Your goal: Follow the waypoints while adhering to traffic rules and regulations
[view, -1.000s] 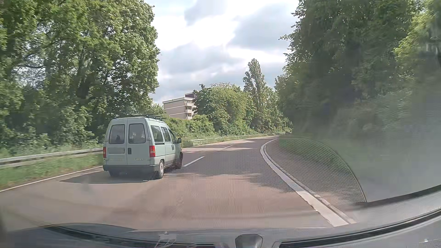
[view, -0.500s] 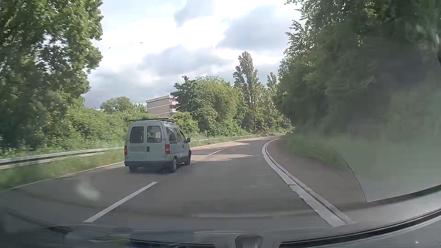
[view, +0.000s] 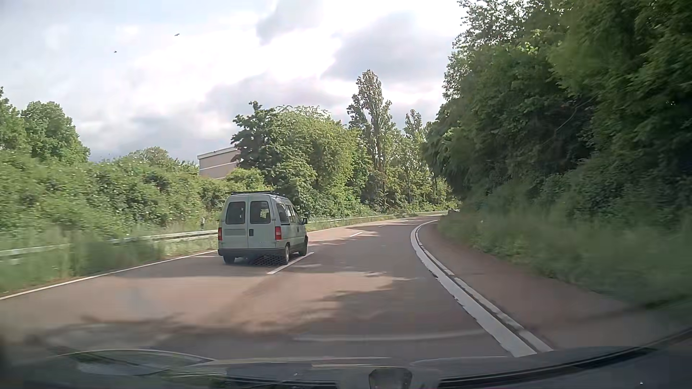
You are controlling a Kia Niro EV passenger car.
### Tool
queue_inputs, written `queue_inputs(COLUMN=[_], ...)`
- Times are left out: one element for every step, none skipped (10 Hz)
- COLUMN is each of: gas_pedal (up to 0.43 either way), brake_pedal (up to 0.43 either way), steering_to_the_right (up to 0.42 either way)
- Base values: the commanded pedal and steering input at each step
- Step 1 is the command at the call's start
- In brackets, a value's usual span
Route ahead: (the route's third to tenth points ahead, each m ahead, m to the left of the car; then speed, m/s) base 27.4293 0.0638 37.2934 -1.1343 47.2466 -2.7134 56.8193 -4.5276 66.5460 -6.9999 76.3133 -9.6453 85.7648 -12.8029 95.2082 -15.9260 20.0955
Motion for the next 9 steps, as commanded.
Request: queue_inputs(gas_pedal=[0.118, 0.118, 0.118, 0.118, 0.118, 0.118, 0.118, 0.118, 0.118], brake_pedal=[0.000, 0.000, 0.000, 0.000, 0.000, 0.000, 0.000, 0.000, 0.000], steering_to_the_right=[0.026, 0.025, 0.025, 0.025, 0.025, 0.025, 0.025, 0.025, 0.025])
